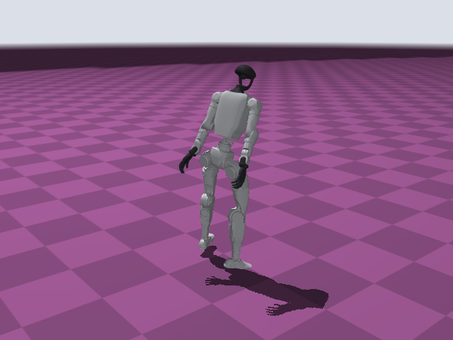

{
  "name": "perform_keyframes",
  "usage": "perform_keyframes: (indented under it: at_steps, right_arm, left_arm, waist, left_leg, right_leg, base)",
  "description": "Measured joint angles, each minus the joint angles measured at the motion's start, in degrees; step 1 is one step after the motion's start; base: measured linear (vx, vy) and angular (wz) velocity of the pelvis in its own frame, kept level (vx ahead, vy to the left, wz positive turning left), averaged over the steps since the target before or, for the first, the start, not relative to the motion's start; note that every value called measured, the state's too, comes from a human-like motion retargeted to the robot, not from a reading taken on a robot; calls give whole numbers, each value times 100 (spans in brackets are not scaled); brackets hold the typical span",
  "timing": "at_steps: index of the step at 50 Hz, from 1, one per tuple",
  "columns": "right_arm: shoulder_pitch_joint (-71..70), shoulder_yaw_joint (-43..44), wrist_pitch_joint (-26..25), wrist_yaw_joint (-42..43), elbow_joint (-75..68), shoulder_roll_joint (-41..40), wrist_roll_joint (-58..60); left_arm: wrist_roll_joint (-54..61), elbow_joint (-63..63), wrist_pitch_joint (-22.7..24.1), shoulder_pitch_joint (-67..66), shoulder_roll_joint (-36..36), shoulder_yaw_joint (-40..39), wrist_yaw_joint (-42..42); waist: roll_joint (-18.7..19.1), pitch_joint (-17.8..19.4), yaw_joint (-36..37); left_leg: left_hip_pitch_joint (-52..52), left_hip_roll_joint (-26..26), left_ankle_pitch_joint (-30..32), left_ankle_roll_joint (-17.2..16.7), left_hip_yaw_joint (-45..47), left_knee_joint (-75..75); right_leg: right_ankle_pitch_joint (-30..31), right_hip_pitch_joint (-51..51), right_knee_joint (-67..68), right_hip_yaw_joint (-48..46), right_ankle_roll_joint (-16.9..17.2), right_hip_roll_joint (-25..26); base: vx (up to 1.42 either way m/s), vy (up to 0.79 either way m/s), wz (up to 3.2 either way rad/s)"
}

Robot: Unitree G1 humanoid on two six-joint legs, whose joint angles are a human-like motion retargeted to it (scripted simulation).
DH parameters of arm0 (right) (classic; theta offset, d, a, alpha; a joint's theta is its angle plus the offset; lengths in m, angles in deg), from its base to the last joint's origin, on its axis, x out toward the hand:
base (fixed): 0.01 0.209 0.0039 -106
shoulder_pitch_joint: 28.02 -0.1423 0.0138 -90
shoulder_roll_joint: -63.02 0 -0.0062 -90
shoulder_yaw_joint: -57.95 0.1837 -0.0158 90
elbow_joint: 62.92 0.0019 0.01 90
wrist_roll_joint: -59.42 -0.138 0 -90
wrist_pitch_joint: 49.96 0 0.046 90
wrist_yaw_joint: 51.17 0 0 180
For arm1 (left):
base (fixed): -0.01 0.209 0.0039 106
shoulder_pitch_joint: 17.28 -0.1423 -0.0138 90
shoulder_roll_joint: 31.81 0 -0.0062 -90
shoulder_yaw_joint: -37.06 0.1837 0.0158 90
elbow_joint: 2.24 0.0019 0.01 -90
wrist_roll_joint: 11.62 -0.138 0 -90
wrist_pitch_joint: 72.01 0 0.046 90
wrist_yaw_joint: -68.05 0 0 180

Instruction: Upper body actions

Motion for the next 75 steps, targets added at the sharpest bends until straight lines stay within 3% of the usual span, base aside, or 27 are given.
perform_keyframes:
  at_steps: [5,10,15,21,27,32,37,41,47,52,56,59,63,71,75]
  right_arm:
    - [-1369,-589,172,-22,937,267,73]
    - [-2967,-1055,525,-284,1862,599,176]
    - [-4508,-1067,812,-546,2490,960,413]
    - [-6154,-1104,1103,-583,2832,1254,-142]
    - [-6793,-790,1207,-753,3052,1397,-610]
    - [-6369,-555,1372,-728,2930,1285,-694]
    - [-5426,-321,1228,-647,2560,907,-86]
    - [-4237,187,909,-200,2213,442,352]
    - [-2456,893,609,-270,1150,163,-791]
    - [-1125,1032,691,-471,54,165,-781]
    - [-78,921,457,-298,0,142,-698]
    - [357,1089,412,-181,0,83,-616]
    - [338,1118,436,-31,0,80,-850]
    - [-1416,381,721,-206,1054,-158,-665]
    - [-2908,-253,799,-562,1660,-202,-311]
  left_arm:
    - [-192,-601,145,894,312,533,270]
    - [-928,-1489,-206,2403,1170,1325,75]
    - [-1677,-2124,-365,4047,1998,1570,154]
    - [-1422,-2299,-347,5852,2534,1793,375]
    - [-1790,-2438,-326,6907,2503,1875,68]
    - [-1829,-2361,-202,6731,2445,1803,131]
    - [-1839,-2009,-12,5819,2514,1732,485]
    - [-2024,-1638,-103,4675,2496,1963,879]
    - [-2236,-1164,-53,2827,1719,1830,864]
    - [-2066,-346,121,1130,1134,1319,1193]
    - [-2855,141,39,193,993,880,1078]
    - [-3059,205,-99,-162,961,733,823]
    - [-2609,169,-112,-104,1016,717,989]
    - [-1810,-444,-138,1249,1254,999,1168]
    - [-1527,-962,-179,2520,1603,1305,1207]
  waist:
    - [68,178,-10]
    - [72,268,4]
    - [134,239,181]
    - [223,316,409]
    - [221,430,545]
    - [176,478,558]
    - [197,429,425]
    - [157,354,351]
    - [-42,299,470]
    - [-50,145,44]
    - [-59,-257,-319]
    - [-106,-425,-302]
    - [-113,-300,-254]
    - [53,-94,-394]
    - [65,45,-300]
  left_leg:
    - [-537,304,-362,-182,-51,892]
    - [-1972,841,-1122,-594,-250,2875]
    - [-3575,1415,-1842,-823,-445,4864]
    - [-5249,2054,-2550,-866,-729,6826]
    - [-6074,2211,-2941,-737,-736,7863]
    - [-5783,2216,-3003,-796,-785,7858]
    - [-4847,2046,-2599,-884,-770,6726]
    - [-3657,1675,-1812,-659,-376,4856]
    - [-1860,815,-533,-247,276,1897]
    - [-485,152,10,14,279,179]
    - [5,-93,235,128,297,-466]
    - [119,-99,210,76,300,-486]
    - [180,-49,91,55,225,-243]
    - [-349,346,-371,-153,20,805]
    - [-1293,709,-942,-513,-179,2272]
  right_leg:
    - [-434,-657,996,289,28,97]
    - [-1082,-1851,2505,495,136,34]
    - [-1704,-3365,4209,728,72,222]
    - [-2336,-4916,5954,676,-193,662]
    - [-2799,-5707,7115,495,-434,552]
    - [-2912,-5428,7214,504,-400,495]
    - [-2427,-4453,6003,605,-127,452]
    - [-1626,-3279,4117,580,9,303]
    - [-463,-1673,1478,376,69,42]
    - [45,-394,92,-163,46,-2]
    - [243,73,-457,-254,8,54]
    - [229,194,-514,-408,55,11]
    - [119,271,-327,-324,33,55]
    - [-416,-396,930,113,120,107]
    - [-932,-1246,2075,403,148,88]
  base:
    - [-19,2,-28]
    - [-31,-7,-5]
    - [-26,-5,-21]
    - [-20,-6,-32]
    - [-5,-4,21]
    - [12,1,2]
    - [14,1,1]
    - [14,-1,14]
    - [12,-1,17]
    - [30,11,16]
    - [35,8,23]
    - [18,1,5]
    - [2,0,-1]
    - [-11,3,-3]
    - [-35,0,-18]
